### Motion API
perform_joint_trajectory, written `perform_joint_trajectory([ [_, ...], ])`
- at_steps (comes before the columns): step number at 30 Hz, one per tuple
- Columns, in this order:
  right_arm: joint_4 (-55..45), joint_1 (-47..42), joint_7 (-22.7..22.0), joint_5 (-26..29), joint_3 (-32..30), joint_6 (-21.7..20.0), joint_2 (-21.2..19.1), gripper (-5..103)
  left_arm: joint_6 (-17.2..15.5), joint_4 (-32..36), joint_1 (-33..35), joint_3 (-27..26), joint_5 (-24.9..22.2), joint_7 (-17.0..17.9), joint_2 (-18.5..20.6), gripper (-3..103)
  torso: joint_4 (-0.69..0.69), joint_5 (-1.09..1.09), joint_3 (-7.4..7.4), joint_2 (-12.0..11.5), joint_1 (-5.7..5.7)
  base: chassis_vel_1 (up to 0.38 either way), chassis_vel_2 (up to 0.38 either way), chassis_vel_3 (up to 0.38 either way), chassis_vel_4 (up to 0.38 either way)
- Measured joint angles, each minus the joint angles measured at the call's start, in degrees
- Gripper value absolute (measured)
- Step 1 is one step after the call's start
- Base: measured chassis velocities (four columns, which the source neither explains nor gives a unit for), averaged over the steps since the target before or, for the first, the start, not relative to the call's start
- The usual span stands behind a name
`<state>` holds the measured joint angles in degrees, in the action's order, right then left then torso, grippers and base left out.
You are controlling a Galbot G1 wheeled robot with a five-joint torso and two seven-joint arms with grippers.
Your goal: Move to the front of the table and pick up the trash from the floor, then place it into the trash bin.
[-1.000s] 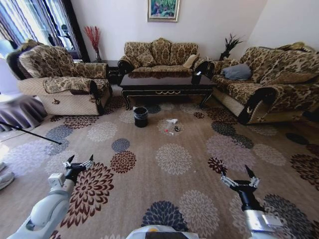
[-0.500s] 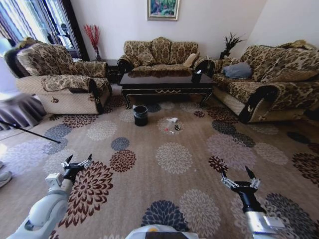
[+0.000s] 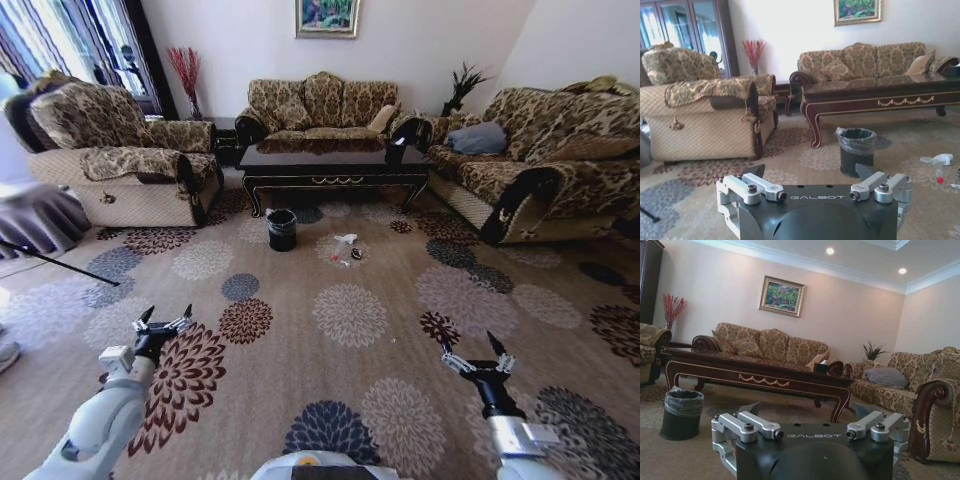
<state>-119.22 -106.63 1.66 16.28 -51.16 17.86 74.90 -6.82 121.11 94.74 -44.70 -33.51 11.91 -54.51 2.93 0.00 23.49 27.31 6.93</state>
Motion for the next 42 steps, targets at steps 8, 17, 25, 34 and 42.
perform_joint_trajectory([
  [8, 1.41, 0.22, 1.41, 1.48, 0.14, 2.87, -0.49, 100, 3.03, 1.23, -0.77, 0.83, 4.05, -1.86, 2.11, 100, 0.02, 0.0, -1.11, -1.82, -0.71, 0.0, 0.0, 0.0, 0.0],
  [17, 2.43, -0.32, 2.27, 1.78, 0.65, 3.41, -0.53, 100, 3.72, 4.48, 0.89, 1.96, 2.7, -8.42, 2.21, 100, 0.01, 0.0, -2.49, -3.94, -1.45, 0.0, 0.0, 0.0, 0.0],
  [25, 2.56, 0.2, 3.05, 0.41, 0.77, 4.1, -0.2, 100, 3.65, 5.2, 0.85, 1.24, 2.32, -8.25, 0.85, 100, 0.01, 0.0, -3.54, -5.67, -2.14, 0.0, 0.0, 0.0, 0.0],
  [34, 2.41, 0.35, 2.6, 1.24, 0.86, 2.7, -0.45, 100, 1.91, 5.26, 0.62, 1.62, 2.78, -7.52, -0.05, 100, 0.02, -0.01, -5.01, -7.92, -2.91, 0.0, 0.0, 0.0, 0.0],
  [42, 2.96, -0.35, 2.08, 0.78, 0.88, 2.52, -0.24, 100, 1.78, 4.78, 1.3, 1.59, 2.72, -7.54, -1.19, 100, 0.03, 0.0, -6.17, -9.76, -3.58, 0.0, 0.0, 0.0, 0.0],
])
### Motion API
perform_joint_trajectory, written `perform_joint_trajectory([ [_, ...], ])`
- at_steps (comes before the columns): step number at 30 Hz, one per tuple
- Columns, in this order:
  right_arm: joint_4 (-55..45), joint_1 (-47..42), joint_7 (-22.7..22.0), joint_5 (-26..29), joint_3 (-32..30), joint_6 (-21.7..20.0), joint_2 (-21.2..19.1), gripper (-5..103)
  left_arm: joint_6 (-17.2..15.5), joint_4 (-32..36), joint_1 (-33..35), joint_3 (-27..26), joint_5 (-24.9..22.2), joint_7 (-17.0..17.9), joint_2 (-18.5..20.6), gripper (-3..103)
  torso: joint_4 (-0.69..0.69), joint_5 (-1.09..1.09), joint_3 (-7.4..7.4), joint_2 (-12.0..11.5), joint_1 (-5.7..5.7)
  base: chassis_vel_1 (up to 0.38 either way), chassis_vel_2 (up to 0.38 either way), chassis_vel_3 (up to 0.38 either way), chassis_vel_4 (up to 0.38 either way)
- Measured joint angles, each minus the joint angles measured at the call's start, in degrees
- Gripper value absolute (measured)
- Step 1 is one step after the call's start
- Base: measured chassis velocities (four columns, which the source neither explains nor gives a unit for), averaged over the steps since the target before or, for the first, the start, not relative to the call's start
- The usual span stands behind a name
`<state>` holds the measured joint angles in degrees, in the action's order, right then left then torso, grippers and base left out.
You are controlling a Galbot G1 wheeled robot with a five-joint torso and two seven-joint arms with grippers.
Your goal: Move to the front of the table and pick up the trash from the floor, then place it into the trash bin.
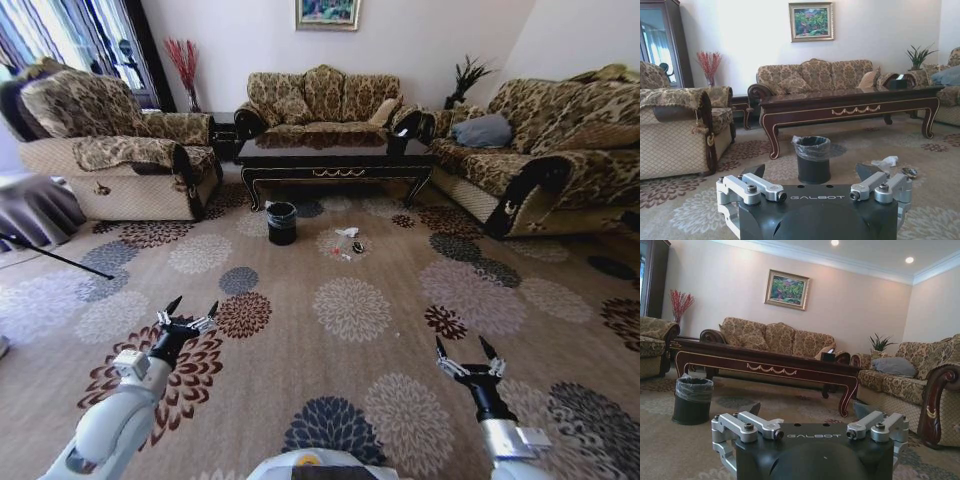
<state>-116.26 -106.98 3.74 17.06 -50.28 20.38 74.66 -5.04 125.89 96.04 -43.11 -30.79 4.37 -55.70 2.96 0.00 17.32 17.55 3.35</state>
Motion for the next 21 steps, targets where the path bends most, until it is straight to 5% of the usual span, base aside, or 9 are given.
perform_joint_trajectory([
  [9, -1.64, 0.67, -1.21, 3.81, -1.24, -2.61, -2.26, 100, -0.13, -0.69, -1.38, -0.48, -0.91, 0.51, -0.08, 100, -0.01, 0.0, -1.33, -2.02, -0.65, 0.0, 0.0, 0.0, 0.0],
  [21, -1.09, 1.17, -0.69, 1.88, 0.4, -2.44, -1.07, 100, -1.37, 0.57, -1.7, -0.14, -0.27, 1.07, -2.69, 100, -0.02, 0.0, -3.14, -4.54, -1.4, 0.0, 0.0, 0.0, 0.0],
])
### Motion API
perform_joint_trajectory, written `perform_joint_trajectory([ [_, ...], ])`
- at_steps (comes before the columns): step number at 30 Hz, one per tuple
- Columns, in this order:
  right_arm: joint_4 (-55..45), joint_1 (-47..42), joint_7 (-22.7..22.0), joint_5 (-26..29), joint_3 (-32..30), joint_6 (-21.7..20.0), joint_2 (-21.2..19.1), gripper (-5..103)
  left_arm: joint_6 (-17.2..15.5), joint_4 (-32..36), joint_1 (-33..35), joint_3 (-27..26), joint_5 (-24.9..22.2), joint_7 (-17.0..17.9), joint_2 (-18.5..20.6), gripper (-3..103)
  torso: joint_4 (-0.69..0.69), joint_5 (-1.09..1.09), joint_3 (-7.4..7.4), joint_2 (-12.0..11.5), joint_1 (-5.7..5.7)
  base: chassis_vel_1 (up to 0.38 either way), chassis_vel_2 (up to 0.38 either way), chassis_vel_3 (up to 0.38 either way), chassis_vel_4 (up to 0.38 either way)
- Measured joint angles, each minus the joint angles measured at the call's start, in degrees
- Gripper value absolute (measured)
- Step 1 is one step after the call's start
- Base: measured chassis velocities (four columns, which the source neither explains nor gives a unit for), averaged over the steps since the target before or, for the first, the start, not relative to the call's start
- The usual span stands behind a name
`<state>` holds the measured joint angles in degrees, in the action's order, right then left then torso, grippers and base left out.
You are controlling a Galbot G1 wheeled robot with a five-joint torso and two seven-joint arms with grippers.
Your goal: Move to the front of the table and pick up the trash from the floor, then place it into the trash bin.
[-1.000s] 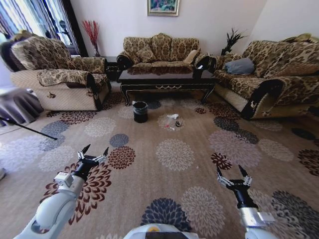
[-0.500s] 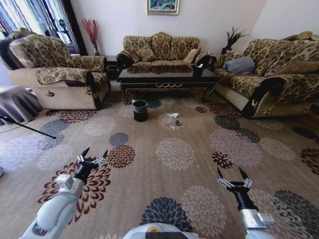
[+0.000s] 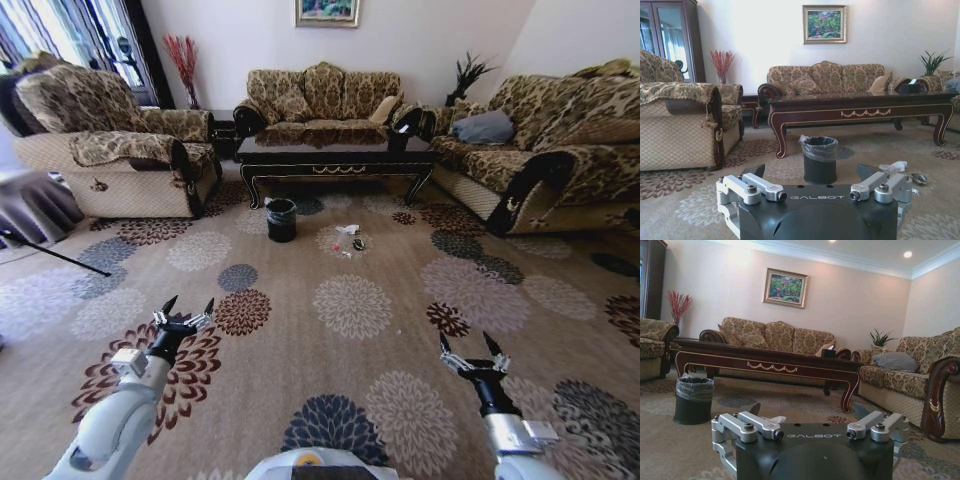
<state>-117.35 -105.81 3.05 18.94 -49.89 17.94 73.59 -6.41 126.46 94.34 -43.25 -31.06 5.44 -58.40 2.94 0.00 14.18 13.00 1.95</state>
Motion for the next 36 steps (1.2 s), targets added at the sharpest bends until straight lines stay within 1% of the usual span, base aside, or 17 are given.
perform_joint_trajectory([
  [4, -0.05, -0.09, 0.04, -0.79, 0.31, 0.29, -0.02, 100, -0.11, 1.51, 0.58, 0.11, 0.44, 0.09, 0.12, 100, 0.01, 0.0, -0.73, -1.03, -0.31, 0.0, 0.0, 0.0, 0.0],
  [5, -0.05, -0.09, 0.04, -0.79, 0.31, 0.29, -0.02, 100, -0.11, 1.51, 0.58, 0.11, 0.44, 0.09, 0.12, 100, 0.01, 0.0, -0.73, -1.03, -0.31, 0.0, 0.0, 0.0, 0.0],
  [9, 0.22, -0.02, 0.09, -0.41, 0.22, 0.48, -0.57, 100, -0.23, 1.38, 0.69, 0.57, 0.9, 0.25, -0.32, 100, 0.01, 0.0, -1.66, -2.27, -0.61, 0.0, 0.0, 0.0, 0.0],
  [10, 0.22, -0.02, 0.09, -0.41, 0.22, 0.48, -0.57, 100, -0.23, 1.38, 0.69, 0.57, 0.9, 0.25, -0.32, 100, 0.01, 0.0, -1.66, -2.27, -0.61, 0.0, 0.0, 0.0, 0.0],
  [13, -0.6, 0.61, -0.4, 2.6, 1.62, -1.22, -0.22, 100, -0.23, 0.91, 0.76, 1.06, 1.79, 0.23, -1.05, 100, 0.01, 0.0, -2.26, -3.05, -0.8, 0.0, 0.0, 0.0, 0.0],
  [16, -0.6, 1.41, -0.83, 2.72, 2.46, -1.84, 0.0, 100, -0.34, 0.43, 0.37, 1.08, 1.73, 0.32, -1.47, 100, -0.01, -0.01, -2.69, -3.62, -0.93, 0.0, 0.0, 0.0, 0.0],
  [21, 0.08, 1.9, -1.21, 2.77, 3.05, -2.09, 0.17, 100, -0.81, 0.39, 0.27, 0.41, 1.12, 0.78, -1.67, 100, 0.03, 0.0, -3.49, -4.7, -1.22, 0.0, 0.0, 0.0, 0.0],
  [23, -0.02, 2.22, -1.89, 3.7, 3.78, -2.71, 0.26, 100, -0.9, 0.37, 0.41, 0.32, 1.39, 0.88, -2.52, 100, 0.0, 0.0, -3.95, -5.3, -1.36, 0.0, 0.0, 0.0, 0.0],
  [24, -0.02, 2.22, -1.89, 3.7, 3.78, -2.71, 0.26, 100, -0.9, 0.37, 0.41, 0.32, 1.39, 0.88, -2.52, 100, 0.0, 0.0, -3.95, -5.3, -1.36, 0.0, 0.0, 0.0, 0.0],
  [27, -0.61, 2.71, -2.28, 3.22, 4.12, -2.81, 0.54, 100, -1.01, 0.59, 1.07, 0.83, 1.89, 1.05, -3.27, 100, 0.0, -0.01, -4.67, -6.17, -1.49, 0.0, 0.0, 0.0, 0.0],
  [32, -0.35, 2.26, -2.34, 2.55, 3.96, -2.37, 0.61, 100, -1.08, 0.99, 1.13, 0.54, 2.17, 1.18, -2.84, 100, 0.02, 0.0, -5.71, -7.41, -1.71, 0.0, 0.0, 0.0, 0.0],
  [33, -0.35, 2.26, -2.34, 2.55, 3.96, -2.37, 0.61, 100, -1.08, 0.99, 1.13, 0.54, 2.17, 1.18, -2.84, 100, 0.02, 0.0, -5.71, -7.41, -1.71, 0.0, 0.0, 0.0, 0.0],
  [36, -0.39, 2.23, -2.32, 1.73, 4.32, -2.1, 0.94, 100, -1.23, 1.11, 1.29, 0.48, 2.02, 1.3, -2.69, 100, 0.01, 0.0, -6.37, -8.27, -1.9, 0.0, 0.0, 0.0, 0.0],
])
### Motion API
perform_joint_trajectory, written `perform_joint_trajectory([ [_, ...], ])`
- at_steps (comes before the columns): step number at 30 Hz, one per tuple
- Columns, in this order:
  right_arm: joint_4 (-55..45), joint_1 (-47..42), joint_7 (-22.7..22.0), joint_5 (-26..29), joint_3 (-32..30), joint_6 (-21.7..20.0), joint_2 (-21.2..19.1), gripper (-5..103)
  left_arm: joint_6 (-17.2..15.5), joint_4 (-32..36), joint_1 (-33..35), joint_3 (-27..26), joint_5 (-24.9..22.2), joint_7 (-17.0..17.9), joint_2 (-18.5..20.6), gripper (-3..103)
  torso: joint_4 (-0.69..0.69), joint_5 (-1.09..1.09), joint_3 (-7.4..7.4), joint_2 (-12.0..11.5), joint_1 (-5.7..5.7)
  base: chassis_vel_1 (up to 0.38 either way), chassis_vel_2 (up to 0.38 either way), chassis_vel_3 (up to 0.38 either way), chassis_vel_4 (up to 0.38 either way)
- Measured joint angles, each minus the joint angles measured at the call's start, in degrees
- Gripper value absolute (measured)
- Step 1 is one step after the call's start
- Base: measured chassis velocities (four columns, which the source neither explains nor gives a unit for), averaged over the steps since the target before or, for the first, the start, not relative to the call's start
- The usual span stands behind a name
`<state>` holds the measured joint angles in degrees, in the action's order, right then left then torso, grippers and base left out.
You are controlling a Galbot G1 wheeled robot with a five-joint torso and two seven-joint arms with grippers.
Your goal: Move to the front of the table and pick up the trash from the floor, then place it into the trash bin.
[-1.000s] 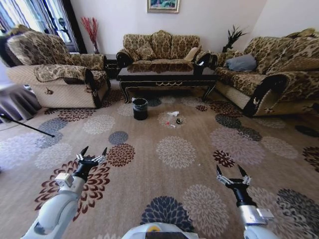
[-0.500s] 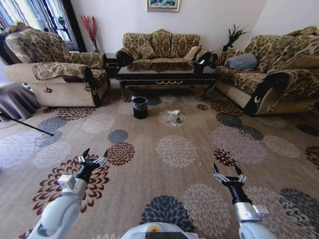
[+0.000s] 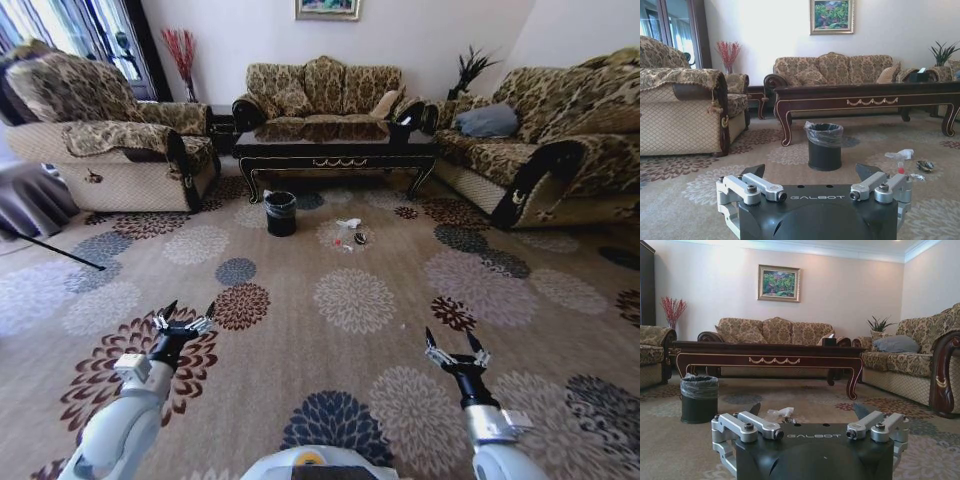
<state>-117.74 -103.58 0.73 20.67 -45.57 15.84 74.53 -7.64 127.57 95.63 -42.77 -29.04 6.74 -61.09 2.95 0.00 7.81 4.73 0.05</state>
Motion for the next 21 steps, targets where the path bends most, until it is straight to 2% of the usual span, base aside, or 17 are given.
perform_joint_trajectory([
  [6, 0.72, -0.89, 0.71, -2.92, -0.52, 1.58, -0.29, 100, -0.02, 0.11, -0.1, 0.19, 0.31, 0.02, 0.88, 100, 0.0, 0.0, -1.22, -1.42, -0.03, 0.0, 0.0, 0.0, 0.0],
  [21, -2.38, -3.69, 0.88, -4.94, -1.51, 2.07, 1.14, 100, 0.62, -1.11, -0.5, 0.31, -0.37, -0.04, 1.02, 100, 0.0, -0.01, -4.77, -4.76, -0.03, 0.0, 0.0, 0.0, 0.0],
])
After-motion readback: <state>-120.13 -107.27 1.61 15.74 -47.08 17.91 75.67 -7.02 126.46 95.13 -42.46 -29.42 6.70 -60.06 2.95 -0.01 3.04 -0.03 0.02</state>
